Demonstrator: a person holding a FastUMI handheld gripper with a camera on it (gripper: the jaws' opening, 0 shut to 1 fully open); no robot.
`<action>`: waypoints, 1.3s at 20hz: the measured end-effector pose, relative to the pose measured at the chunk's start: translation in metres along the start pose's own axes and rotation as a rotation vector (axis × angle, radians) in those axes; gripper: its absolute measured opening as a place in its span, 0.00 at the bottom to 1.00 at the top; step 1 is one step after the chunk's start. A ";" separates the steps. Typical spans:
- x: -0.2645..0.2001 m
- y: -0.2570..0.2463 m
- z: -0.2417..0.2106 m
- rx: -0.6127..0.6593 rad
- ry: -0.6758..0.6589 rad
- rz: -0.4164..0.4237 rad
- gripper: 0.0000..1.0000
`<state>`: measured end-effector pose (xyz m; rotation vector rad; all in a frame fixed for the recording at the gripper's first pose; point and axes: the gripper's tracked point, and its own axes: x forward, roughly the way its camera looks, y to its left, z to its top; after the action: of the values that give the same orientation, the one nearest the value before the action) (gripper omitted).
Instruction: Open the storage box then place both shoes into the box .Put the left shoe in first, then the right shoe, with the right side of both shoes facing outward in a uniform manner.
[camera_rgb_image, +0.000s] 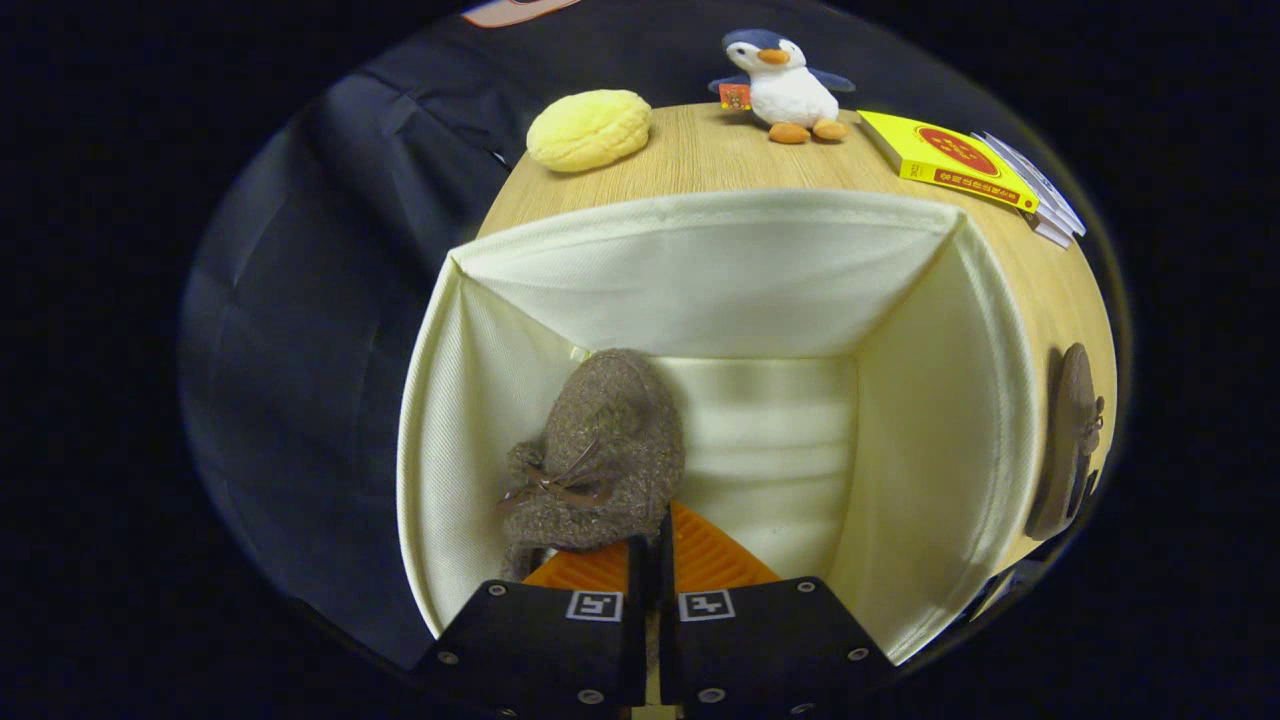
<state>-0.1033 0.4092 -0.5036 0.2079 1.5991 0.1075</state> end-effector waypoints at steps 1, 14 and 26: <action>0.001 0.005 -0.005 -0.011 0.020 0.029 0.08; -0.139 -0.061 0.012 -0.119 -0.194 0.332 0.84; -0.161 -0.337 0.003 -0.072 -0.427 -0.004 0.96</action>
<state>-0.1183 0.0471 -0.4121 0.1588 1.1681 0.1087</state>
